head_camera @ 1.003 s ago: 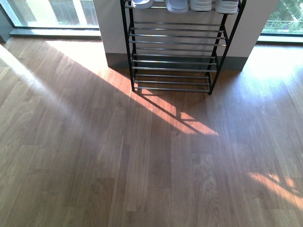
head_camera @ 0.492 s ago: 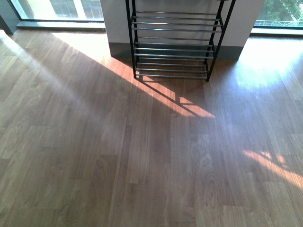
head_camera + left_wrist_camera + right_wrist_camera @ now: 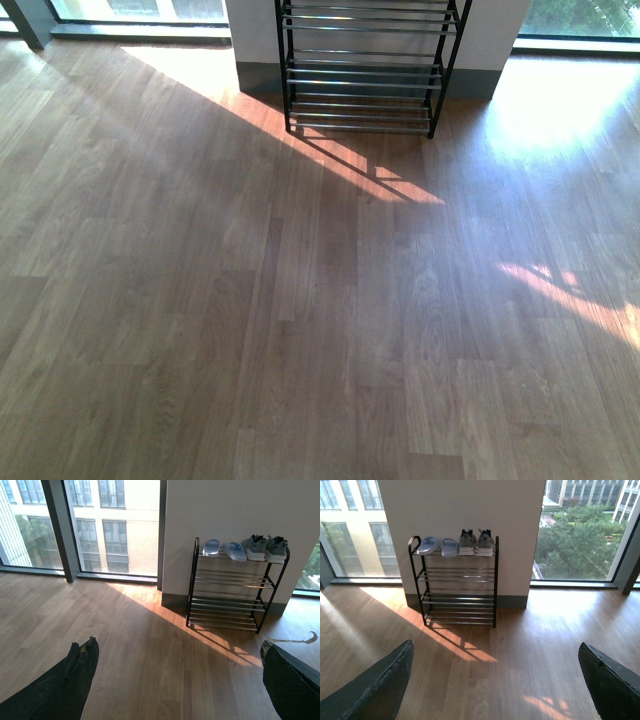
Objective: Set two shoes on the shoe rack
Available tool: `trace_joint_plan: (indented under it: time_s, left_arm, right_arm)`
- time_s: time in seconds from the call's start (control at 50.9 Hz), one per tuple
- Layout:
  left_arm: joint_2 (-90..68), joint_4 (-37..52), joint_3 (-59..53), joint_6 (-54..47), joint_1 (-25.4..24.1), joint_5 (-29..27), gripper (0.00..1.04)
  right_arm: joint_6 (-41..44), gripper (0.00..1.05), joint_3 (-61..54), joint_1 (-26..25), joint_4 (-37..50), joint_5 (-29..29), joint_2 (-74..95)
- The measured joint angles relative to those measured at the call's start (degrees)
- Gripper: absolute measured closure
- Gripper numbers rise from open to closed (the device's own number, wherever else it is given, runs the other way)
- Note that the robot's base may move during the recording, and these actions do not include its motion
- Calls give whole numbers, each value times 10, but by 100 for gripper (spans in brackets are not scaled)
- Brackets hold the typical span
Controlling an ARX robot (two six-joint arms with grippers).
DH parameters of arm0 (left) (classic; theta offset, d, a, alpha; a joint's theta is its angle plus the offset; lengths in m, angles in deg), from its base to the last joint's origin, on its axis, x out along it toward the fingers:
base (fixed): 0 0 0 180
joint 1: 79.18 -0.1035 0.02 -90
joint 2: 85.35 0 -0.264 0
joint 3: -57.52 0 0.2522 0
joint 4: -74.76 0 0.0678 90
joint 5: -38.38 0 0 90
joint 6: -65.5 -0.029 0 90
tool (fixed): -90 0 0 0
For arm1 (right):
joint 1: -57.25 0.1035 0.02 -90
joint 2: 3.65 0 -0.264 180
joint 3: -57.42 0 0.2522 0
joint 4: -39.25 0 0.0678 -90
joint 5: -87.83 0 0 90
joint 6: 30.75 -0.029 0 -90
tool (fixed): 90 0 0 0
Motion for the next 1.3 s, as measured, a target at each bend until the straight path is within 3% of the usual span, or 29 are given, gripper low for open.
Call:
trace_joint_plan:
  time_s: [1.298]
  left_arm:
    - [0,0,0,0,0,0,9]
  right_arm:
    - [0,9,0,0,0,0,0]
